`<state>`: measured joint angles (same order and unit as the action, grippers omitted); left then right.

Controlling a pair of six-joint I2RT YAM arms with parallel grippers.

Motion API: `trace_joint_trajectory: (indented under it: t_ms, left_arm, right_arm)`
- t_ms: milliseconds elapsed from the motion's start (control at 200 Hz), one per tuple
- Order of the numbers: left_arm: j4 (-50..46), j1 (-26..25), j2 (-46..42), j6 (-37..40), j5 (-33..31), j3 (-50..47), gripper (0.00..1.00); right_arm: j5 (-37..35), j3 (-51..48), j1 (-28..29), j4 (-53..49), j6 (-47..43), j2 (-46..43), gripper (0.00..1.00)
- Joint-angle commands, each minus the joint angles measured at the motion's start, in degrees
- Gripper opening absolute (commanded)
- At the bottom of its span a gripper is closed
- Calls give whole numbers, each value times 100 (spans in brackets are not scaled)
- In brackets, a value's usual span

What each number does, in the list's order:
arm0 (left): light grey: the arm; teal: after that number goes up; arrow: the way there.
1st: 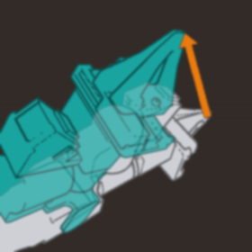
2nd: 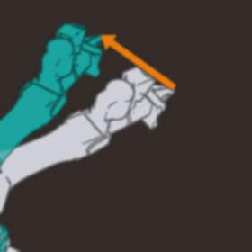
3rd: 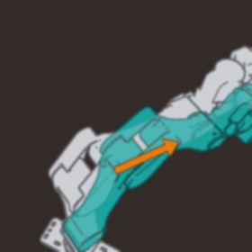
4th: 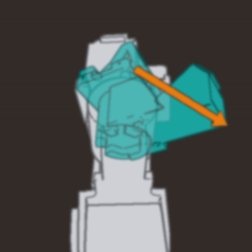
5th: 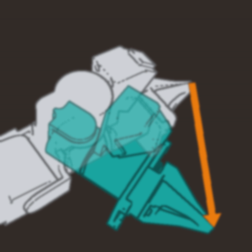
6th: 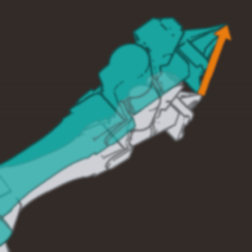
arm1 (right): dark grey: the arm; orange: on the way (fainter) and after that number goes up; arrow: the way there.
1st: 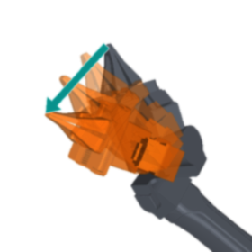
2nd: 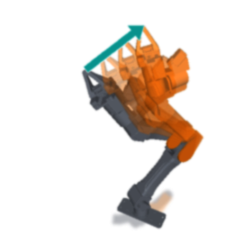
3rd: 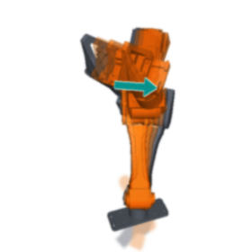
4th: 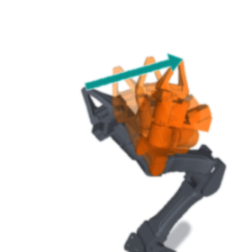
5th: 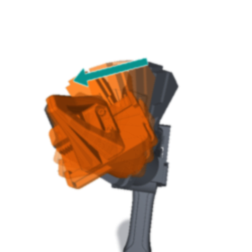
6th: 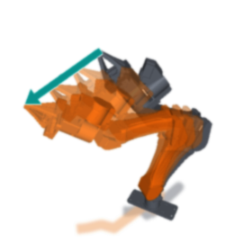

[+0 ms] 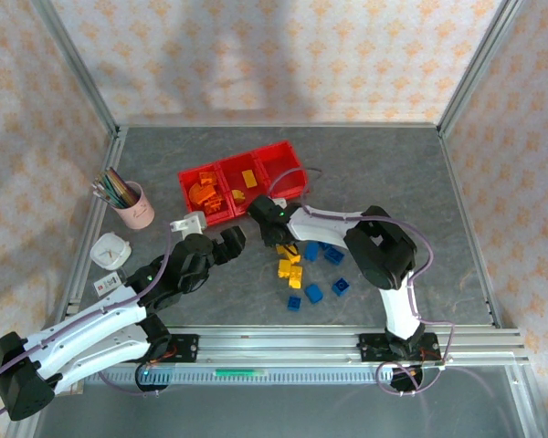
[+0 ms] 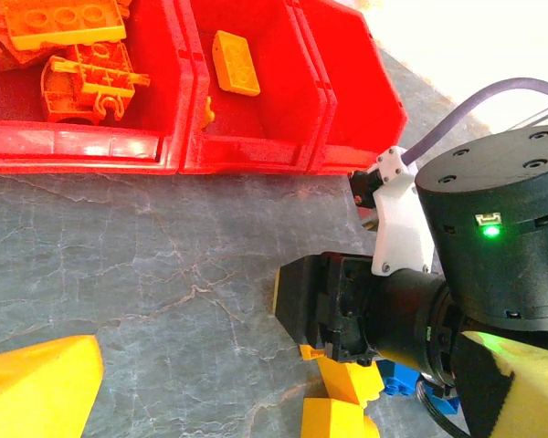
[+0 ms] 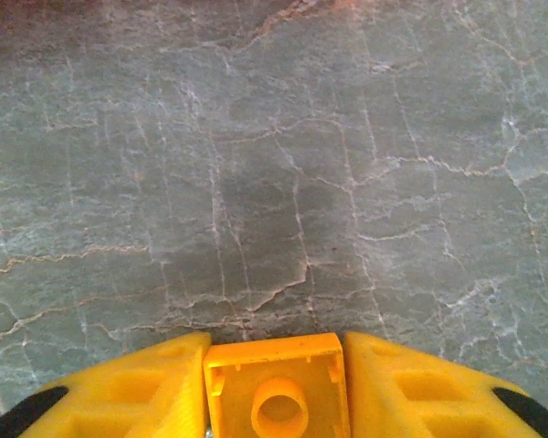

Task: Sort the legos into containers by color
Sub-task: Pick up the lego from the center of the table, then place the lego in the container.

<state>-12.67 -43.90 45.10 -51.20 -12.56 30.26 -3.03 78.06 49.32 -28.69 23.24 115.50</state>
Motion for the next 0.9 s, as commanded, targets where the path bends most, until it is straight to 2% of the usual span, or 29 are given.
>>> trace_joint_trajectory:
  t_ms: [0, 120, 365, 566, 786, 896]
  left_arm:
    - [-131, -36, -23, -83, -177, -29, 99]
    - [-178, -34, -54, -83, -205, -4, 99]
    - [-579, 0, -240, 65, -564, 279, 99]
    - [-900, 142, -309, 236, -786, 508, 99]
    - [-831, 551, -283, 380, -566, 538, 99]
    - [-713, 732, -231, 440, -397, 517, 99]
  right_arm:
    - [92, 199, 16, -304, -186, 157, 38]
    - [134, 334, -13, -339, -235, -5, 35]
    - [164, 885, -207, -227, -289, -243, 35]
    - [88, 1915, -430, 15, -396, 305, 34]
    - [-119, 3439, -616, 76, -638, 1281, 35]
    - [-185, 4155, -653, 55, -797, 1735, 41]
